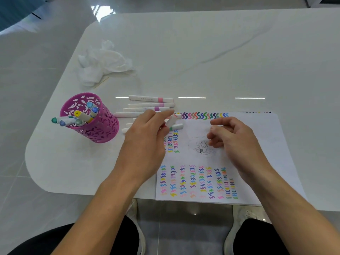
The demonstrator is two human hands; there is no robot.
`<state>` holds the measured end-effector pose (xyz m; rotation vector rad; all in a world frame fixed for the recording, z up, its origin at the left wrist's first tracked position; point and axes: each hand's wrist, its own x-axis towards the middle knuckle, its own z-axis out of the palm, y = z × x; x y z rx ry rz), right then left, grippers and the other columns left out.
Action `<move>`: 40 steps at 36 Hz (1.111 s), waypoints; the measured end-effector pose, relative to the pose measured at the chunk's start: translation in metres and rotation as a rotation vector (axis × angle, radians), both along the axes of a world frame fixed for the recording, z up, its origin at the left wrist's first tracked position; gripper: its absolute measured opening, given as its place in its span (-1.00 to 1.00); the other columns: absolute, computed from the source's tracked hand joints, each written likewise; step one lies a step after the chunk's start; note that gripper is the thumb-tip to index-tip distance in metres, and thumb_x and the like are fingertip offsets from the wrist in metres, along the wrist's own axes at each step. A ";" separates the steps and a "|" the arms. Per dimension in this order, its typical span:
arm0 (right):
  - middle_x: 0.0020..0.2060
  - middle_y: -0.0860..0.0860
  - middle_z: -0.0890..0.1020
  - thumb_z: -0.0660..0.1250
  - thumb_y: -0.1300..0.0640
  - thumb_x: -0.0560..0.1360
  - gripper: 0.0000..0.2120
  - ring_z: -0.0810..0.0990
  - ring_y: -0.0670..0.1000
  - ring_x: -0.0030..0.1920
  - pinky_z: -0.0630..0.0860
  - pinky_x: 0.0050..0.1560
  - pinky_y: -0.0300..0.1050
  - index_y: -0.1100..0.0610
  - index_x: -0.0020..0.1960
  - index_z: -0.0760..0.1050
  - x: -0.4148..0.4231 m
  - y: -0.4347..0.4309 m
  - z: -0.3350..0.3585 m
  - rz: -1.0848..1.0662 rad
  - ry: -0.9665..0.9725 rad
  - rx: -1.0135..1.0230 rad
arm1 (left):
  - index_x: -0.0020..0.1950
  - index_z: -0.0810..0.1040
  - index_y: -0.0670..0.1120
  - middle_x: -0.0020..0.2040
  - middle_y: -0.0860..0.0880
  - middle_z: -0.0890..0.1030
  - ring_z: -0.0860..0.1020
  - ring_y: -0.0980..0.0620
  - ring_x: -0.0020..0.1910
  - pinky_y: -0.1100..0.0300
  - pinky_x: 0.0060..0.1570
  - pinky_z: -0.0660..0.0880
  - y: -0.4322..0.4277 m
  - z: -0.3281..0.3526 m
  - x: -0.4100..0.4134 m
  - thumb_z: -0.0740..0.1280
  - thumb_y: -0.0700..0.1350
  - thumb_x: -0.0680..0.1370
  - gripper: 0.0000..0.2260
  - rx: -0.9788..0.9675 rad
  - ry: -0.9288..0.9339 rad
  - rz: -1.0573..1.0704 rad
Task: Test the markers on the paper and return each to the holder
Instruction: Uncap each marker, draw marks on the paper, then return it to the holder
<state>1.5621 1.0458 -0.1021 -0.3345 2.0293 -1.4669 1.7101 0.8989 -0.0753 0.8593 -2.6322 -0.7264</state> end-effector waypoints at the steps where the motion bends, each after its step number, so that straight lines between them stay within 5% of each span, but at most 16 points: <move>1: -0.22 -0.03 0.73 0.34 0.19 0.62 -0.88 0.68 -0.11 -0.25 0.57 -0.14 -0.23 0.03 0.10 0.62 0.000 0.000 0.001 0.013 0.003 -0.010 | 0.46 0.45 0.09 0.06 0.16 0.47 0.44 0.19 0.00 0.49 -0.06 0.33 0.002 0.001 -0.002 0.28 -0.19 0.64 -0.60 0.047 0.058 -0.007; 5: -0.20 -0.04 0.74 0.36 0.15 0.63 -0.91 0.70 -0.09 -0.23 0.61 -0.13 -0.22 0.04 0.07 0.64 0.002 0.001 0.004 0.094 0.033 -0.050 | 0.51 0.37 0.16 0.02 0.13 0.48 0.49 0.15 0.01 0.38 -0.01 0.44 0.010 0.005 -0.010 0.24 -0.24 0.65 -0.52 0.167 0.211 -0.054; 11: -0.12 -0.16 0.75 0.39 0.00 0.60 -0.87 0.73 -0.15 -0.12 0.56 -0.10 -0.40 0.01 0.09 0.66 0.003 0.004 0.009 0.205 0.124 -0.079 | 0.28 0.50 0.16 -0.07 0.15 0.59 0.61 0.10 -0.06 0.06 -0.04 0.60 0.025 0.002 -0.029 0.32 -0.19 0.60 -0.68 0.309 0.308 -0.016; 15: -0.11 -0.22 0.75 0.39 -0.06 0.59 -0.84 0.73 -0.19 -0.08 0.55 -0.08 -0.44 -0.04 0.11 0.65 0.002 0.006 0.011 0.254 0.130 -0.065 | 0.17 0.50 0.14 -0.13 0.15 0.64 0.66 0.11 -0.14 0.06 -0.09 0.63 0.030 -0.001 -0.038 0.34 -0.14 0.60 -0.78 0.388 0.347 0.056; 21: -0.18 -0.10 0.74 0.36 -0.14 0.59 -0.84 0.72 -0.10 -0.14 0.66 0.01 -0.03 -0.11 0.09 0.62 -0.003 0.013 0.013 0.285 0.220 0.005 | 0.08 0.49 0.16 -0.13 0.17 0.64 0.66 0.17 -0.14 0.14 -0.11 0.65 0.039 -0.003 -0.044 0.37 -0.05 0.60 -0.87 0.397 0.261 0.049; 26: -0.32 -0.11 0.63 0.29 -0.36 0.50 -0.64 0.61 -0.20 -0.24 0.48 -0.24 -0.39 -0.12 0.05 0.61 -0.013 0.025 0.010 0.322 0.458 0.141 | 0.05 0.49 0.15 -0.15 0.15 0.63 0.64 0.19 -0.18 0.06 -0.11 0.62 0.040 -0.005 -0.046 0.27 -0.03 0.65 -0.93 0.351 0.100 -0.058; 32: -0.11 -0.14 0.71 0.21 -0.36 0.53 -0.52 0.64 -0.11 -0.11 0.57 -0.08 -0.08 -0.03 0.04 0.69 -0.021 0.034 0.007 0.435 0.609 0.247 | 0.21 0.55 0.17 -0.13 0.24 0.54 0.52 0.27 -0.14 0.47 -0.14 0.37 0.044 -0.008 -0.050 0.17 -0.02 0.69 -0.79 0.161 -0.102 -0.198; 40: -0.39 -0.10 0.54 0.06 -0.39 0.55 -0.52 0.51 -0.06 -0.38 0.45 -0.33 -0.06 -0.02 -0.17 0.46 -0.022 0.040 0.002 0.494 0.665 0.327 | 0.06 0.62 0.15 -0.22 0.20 0.60 0.57 0.25 -0.18 0.39 -0.19 0.50 0.047 -0.011 -0.055 0.23 -0.07 0.67 -0.82 0.242 -0.039 -0.172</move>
